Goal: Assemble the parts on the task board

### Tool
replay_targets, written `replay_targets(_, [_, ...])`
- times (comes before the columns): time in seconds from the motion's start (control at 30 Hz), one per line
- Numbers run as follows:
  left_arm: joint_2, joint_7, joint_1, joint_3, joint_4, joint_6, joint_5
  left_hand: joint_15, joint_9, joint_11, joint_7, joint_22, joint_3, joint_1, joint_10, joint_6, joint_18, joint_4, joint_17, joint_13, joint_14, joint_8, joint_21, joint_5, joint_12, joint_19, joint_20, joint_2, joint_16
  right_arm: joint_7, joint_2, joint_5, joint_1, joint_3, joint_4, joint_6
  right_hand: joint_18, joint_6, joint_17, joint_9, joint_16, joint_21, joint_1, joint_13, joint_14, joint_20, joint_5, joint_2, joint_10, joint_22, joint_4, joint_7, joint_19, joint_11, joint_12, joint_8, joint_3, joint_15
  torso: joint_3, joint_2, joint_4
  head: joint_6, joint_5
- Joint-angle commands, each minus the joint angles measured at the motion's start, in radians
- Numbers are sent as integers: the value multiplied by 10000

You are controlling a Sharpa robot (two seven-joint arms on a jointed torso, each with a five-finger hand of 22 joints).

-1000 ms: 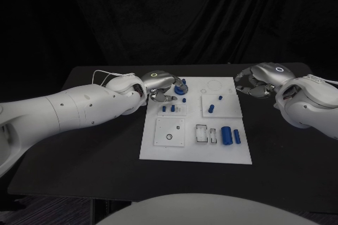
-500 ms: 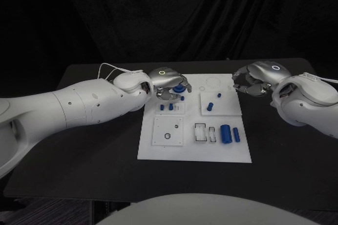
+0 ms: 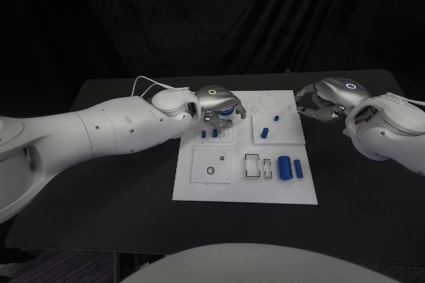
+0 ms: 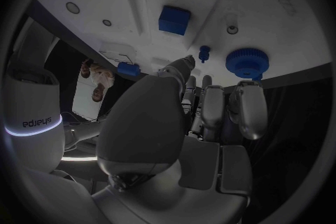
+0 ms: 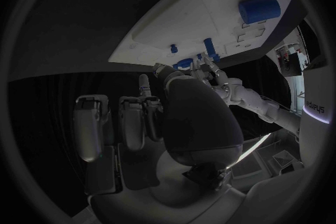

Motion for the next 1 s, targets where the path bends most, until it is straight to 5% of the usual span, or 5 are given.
replay_targets(0.03, [18, -122, 34, 10, 13, 456, -110, 26, -43, -1, 35, 1742, -71, -72, 193, 115, -179, 11, -7, 20, 5, 33, -8, 17, 136, 90, 27, -53, 34, -13, 12, 58, 20, 7, -15, -195, 2, 87, 2634, -15, 29, -36, 15, 1877, 1037, -88, -18, 61, 396, 2529, -5, -4, 874, -70, -12, -36, 28, -61, 48, 24, -92, 2, 45])
replay_targets(0.5, [69, -173, 31, 9, -64, 437, -111, -1, -91, -46, 127, 1762, -15, -78, 510, 523, -189, -15, 12, 78, 67, 146, 23, 201, 351, 147, 12, -4, 99, 2, 89, 69, 17, 7, -81, -170, 2, 95, 2634, -18, 29, -35, 13, 1879, 1037, -88, -18, 56, 399, 2529, -11, -1, 874, -69, -10, -38, 31, -61, 63, 27, -114, 2, 49])
replay_targets(1.0, [-1, -307, 27, 7, -188, 512, -111, 4, -109, -15, 158, 1748, 116, -67, 482, 744, -179, -57, -80, 118, 13, 199, -40, 558, 394, 115, 11, 70, 75, -27, 91, 71, 16, 7, -111, -92, 2, 95, 2634, -18, 29, -35, 13, 1879, 1037, -88, -18, 56, 399, 2529, -11, -1, 874, -69, -10, -38, 31, -61, 39, 18, -93, 2, 38])
